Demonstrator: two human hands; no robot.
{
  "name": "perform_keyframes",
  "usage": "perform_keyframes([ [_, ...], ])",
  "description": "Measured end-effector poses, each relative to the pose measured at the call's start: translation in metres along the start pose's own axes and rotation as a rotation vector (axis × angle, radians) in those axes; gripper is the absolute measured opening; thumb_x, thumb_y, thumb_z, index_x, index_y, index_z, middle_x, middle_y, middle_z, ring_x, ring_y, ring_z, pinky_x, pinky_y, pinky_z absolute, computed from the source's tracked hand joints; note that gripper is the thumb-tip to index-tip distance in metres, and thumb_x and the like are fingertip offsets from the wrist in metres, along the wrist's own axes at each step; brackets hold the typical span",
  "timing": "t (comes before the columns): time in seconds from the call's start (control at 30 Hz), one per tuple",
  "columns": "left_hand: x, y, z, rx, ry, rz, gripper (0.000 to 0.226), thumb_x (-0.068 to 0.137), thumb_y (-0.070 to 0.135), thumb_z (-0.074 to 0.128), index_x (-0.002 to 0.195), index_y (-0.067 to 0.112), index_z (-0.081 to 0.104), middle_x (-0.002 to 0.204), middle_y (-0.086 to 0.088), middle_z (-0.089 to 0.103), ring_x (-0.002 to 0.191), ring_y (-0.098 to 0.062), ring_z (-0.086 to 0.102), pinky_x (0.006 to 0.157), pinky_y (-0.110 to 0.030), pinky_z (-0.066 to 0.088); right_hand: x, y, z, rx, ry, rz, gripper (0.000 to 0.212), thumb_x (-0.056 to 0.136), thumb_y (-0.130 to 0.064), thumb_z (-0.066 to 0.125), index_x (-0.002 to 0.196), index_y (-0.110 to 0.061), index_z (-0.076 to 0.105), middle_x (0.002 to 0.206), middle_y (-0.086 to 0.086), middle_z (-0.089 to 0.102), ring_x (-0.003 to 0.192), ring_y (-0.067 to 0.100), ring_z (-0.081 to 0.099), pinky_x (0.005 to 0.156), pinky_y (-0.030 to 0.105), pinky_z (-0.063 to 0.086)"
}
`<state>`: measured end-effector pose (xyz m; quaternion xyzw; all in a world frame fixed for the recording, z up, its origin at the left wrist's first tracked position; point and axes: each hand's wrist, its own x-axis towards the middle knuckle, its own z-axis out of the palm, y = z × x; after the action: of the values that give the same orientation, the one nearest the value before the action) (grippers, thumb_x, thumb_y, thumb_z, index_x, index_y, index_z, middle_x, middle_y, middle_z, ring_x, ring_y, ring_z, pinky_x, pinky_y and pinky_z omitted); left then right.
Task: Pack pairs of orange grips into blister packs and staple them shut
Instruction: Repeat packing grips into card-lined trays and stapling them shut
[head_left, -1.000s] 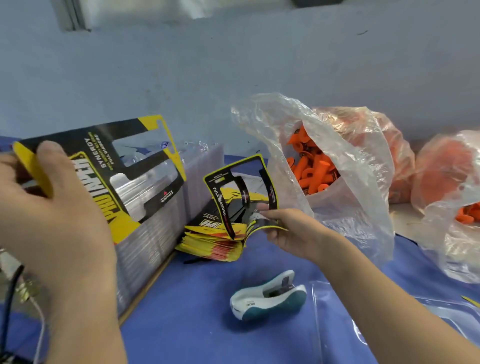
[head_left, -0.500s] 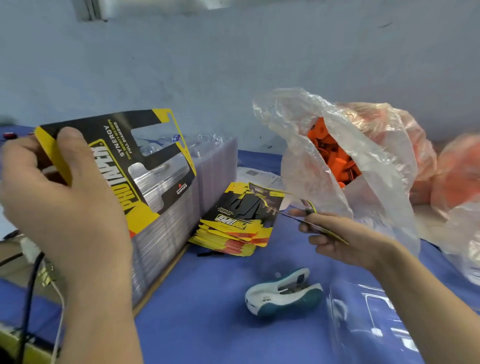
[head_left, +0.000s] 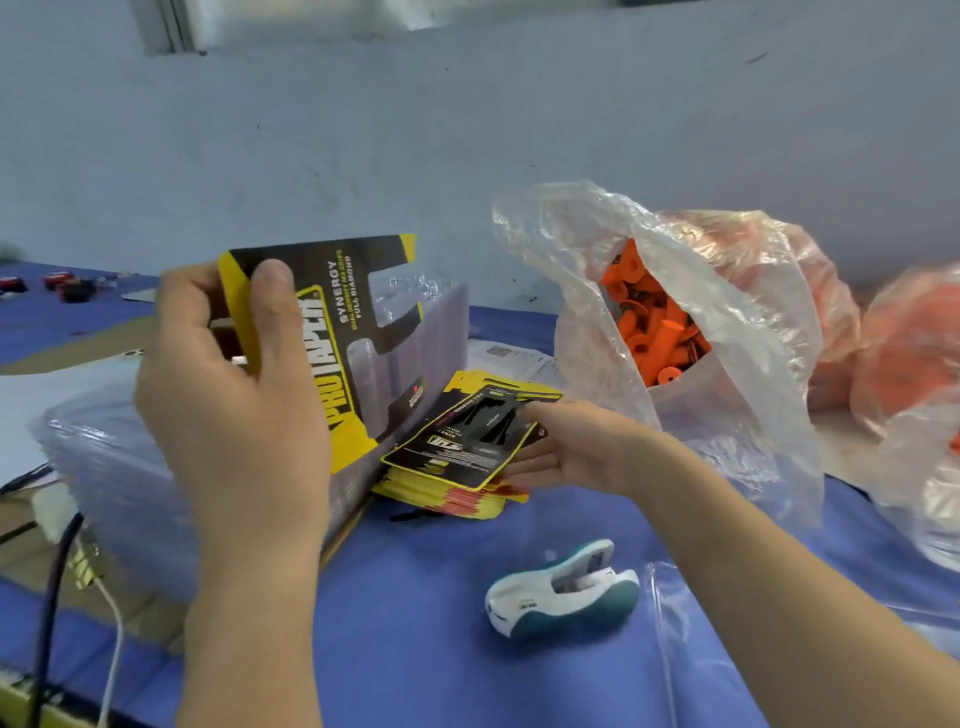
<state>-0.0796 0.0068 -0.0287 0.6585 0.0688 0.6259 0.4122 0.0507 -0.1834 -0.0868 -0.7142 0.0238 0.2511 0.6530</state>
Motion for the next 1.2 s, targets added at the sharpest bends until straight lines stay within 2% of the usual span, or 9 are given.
perform_keyframes([
  [0.13,-0.018,0.028,0.008,-0.164,-0.177,0.03,0.017,0.099,0.048,0.051,0.089,0.034,0.05,0.076,0.013,0.062,0.074,-0.012,0.064,0.062,-0.039,0.052,-0.045,-0.005,-0.019,-0.279,0.104,-0.155,0.024,0.1,-0.033,0.052,0.103,-0.011,0.061,0.105,0.021,0.068,0.099,0.032,0.07,0.09,0.045,0.057],
  [0.3,-0.058,0.073,0.023,-0.349,-0.568,0.234,0.009,0.098,0.03,0.06,0.098,0.039,0.061,0.089,0.019,0.065,0.082,0.004,0.06,0.071,-0.013,0.046,-0.106,0.002,-0.088,0.365,-0.184,-0.24,0.07,0.097,-0.061,0.04,0.136,-0.004,0.05,0.126,0.02,0.065,0.113,0.034,0.066,0.088,0.047,0.058],
  [0.47,-0.117,0.098,0.048,-0.337,-0.969,0.64,0.015,0.093,0.02,0.059,0.095,0.028,0.072,0.103,0.019,0.066,0.105,-0.009,0.057,0.094,-0.042,0.043,-0.15,0.04,-0.162,0.636,-0.103,-0.304,0.06,0.1,-0.046,0.041,0.141,-0.003,0.048,0.134,0.021,0.06,0.119,0.037,0.061,0.095,0.051,0.053],
  [0.57,-0.142,0.093,0.058,-0.258,-1.042,0.715,0.02,0.083,0.007,0.072,0.087,0.027,0.074,0.098,0.016,0.068,0.102,-0.017,0.062,0.102,-0.05,0.04,-0.174,0.071,-0.198,0.655,-0.027,-0.376,0.061,0.084,-0.041,0.059,0.138,-0.012,0.054,0.131,0.014,0.064,0.118,0.033,0.063,0.086,0.049,0.057],
  [0.67,-0.156,0.079,0.062,-0.246,-1.123,0.711,0.02,0.081,0.009,0.075,0.085,0.028,0.073,0.096,0.016,0.067,0.1,-0.016,0.063,0.103,-0.054,0.04,-0.194,0.102,-0.222,0.662,-0.01,-0.353,0.059,0.091,-0.057,0.052,0.13,-0.014,0.065,0.136,0.016,0.059,0.126,0.032,0.057,0.092,0.047,0.054],
  [0.77,-0.166,0.067,0.062,-0.241,-1.152,0.714,0.012,0.086,0.021,0.063,0.084,0.029,0.072,0.096,0.017,0.067,0.1,-0.013,0.061,0.102,-0.05,0.04,-0.198,0.128,-0.228,0.476,0.144,-0.299,0.046,0.096,-0.042,0.052,0.126,-0.011,0.066,0.13,0.016,0.064,0.118,0.027,0.063,0.087,0.043,0.057],
  [0.93,-0.181,0.055,0.058,-0.295,-1.181,0.679,0.015,0.089,0.029,0.058,0.085,0.026,0.072,0.1,0.018,0.065,0.101,-0.011,0.059,0.097,-0.044,0.044,-0.197,0.141,-0.226,0.086,0.512,-0.288,0.023,0.098,-0.009,0.056,0.118,-0.009,0.068,0.105,0.016,0.073,0.08,0.02,0.072,0.065,0.031,0.058],
  [1.03,-0.189,0.047,0.053,-0.348,-1.165,0.647,0.014,0.09,0.031,0.059,0.085,0.027,0.071,0.102,0.018,0.064,0.1,-0.011,0.058,0.095,-0.036,0.044,-0.201,0.139,-0.229,-0.136,0.648,-0.305,0.032,0.094,-0.007,0.057,0.124,-0.016,0.059,0.094,0.013,0.074,0.065,0.013,0.064,0.063,0.029,0.053],
  [1.2,-0.199,0.027,0.04,-0.402,-1.192,0.627,0.011,0.094,0.034,0.057,0.087,0.032,0.066,0.105,0.018,0.064,0.102,-0.011,0.059,0.094,-0.038,0.043,-0.213,0.145,-0.231,-0.292,0.644,-0.329,0.024,0.096,-0.014,0.055,0.116,-0.024,0.062,0.083,-0.002,0.075,0.064,0.01,0.067,0.054,0.023,0.05],
])
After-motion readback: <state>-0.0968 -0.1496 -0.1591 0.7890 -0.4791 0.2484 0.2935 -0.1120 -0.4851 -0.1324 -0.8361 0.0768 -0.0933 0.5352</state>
